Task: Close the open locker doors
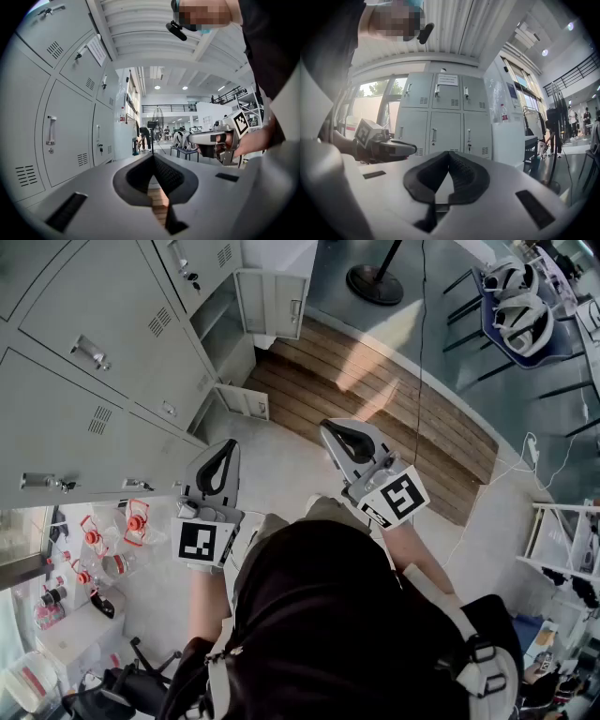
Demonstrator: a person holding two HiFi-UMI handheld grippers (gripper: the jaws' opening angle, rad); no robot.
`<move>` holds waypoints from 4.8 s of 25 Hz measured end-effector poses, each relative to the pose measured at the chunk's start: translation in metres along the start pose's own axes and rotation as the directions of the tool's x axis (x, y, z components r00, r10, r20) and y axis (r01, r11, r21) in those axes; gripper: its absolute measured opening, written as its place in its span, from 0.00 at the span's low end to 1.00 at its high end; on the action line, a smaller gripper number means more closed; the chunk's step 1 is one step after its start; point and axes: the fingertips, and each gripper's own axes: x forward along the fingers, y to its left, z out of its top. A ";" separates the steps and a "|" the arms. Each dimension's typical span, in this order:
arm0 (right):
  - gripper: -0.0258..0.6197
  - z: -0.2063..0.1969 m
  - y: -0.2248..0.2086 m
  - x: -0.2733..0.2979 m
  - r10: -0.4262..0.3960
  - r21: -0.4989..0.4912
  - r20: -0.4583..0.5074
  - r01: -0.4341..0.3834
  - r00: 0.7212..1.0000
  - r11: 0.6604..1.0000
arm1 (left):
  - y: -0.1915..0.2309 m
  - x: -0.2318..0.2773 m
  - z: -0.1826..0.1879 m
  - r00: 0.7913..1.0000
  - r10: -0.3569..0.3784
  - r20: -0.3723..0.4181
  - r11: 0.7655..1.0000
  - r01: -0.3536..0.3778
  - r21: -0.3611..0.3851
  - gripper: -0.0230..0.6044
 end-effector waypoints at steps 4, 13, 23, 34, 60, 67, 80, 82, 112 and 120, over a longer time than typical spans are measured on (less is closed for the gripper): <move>0.06 -0.001 -0.022 -0.007 0.005 -0.001 0.003 -0.005 1.000 1.000 | -0.010 0.020 -0.001 1.000 0.003 -0.013 1.000 -0.003 -0.001 0.05; 0.07 -0.003 -0.075 -0.026 0.023 0.018 0.037 -0.024 0.999 1.000 | -0.035 0.077 0.000 0.999 0.019 -0.048 1.000 -0.019 -0.001 0.05; 0.07 -0.020 -0.127 -0.033 0.074 0.062 0.018 -0.075 0.997 0.995 | -0.046 0.120 -0.004 0.991 0.061 -0.119 0.997 -0.056 0.044 0.05; 0.07 -0.027 -0.149 0.044 0.024 0.064 -0.014 -0.023 1.000 0.998 | 0.029 0.161 -0.028 0.995 0.003 -0.102 1.000 -0.003 0.003 0.05; 0.07 -0.075 -0.137 0.254 0.190 0.092 -0.209 -0.174 0.959 0.980 | 0.206 0.161 -0.092 0.982 0.071 -0.177 0.987 -0.095 -0.127 0.05; 0.07 -0.110 -0.140 0.294 0.366 0.134 -0.268 -0.342 0.891 0.930 | 0.221 0.156 -0.108 0.949 0.229 -0.215 0.954 -0.263 -0.144 0.05; 0.07 -0.200 -0.116 0.329 0.618 0.205 -0.387 -0.590 0.684 0.781 | 0.208 0.102 -0.159 0.777 0.503 -0.378 0.779 -0.597 -0.192 0.05; 0.07 -0.216 -0.113 0.332 0.644 0.216 -0.411 -0.617 0.645 0.756 | 0.202 0.096 -0.165 0.744 0.544 -0.387 0.740 -0.643 -0.197 0.05; 0.24 -0.475 -0.101 0.318 0.579 0.257 -0.741 -0.653 0.339 0.712 | 0.129 0.019 -0.259 0.483 0.653 -0.583 0.410 -0.873 -0.264 0.05; 0.28 -0.535 -0.109 0.314 0.508 0.263 -0.808 -0.589 0.299 0.764 | 0.120 0.014 -0.282 0.480 0.604 -0.637 0.414 -0.871 -0.264 0.05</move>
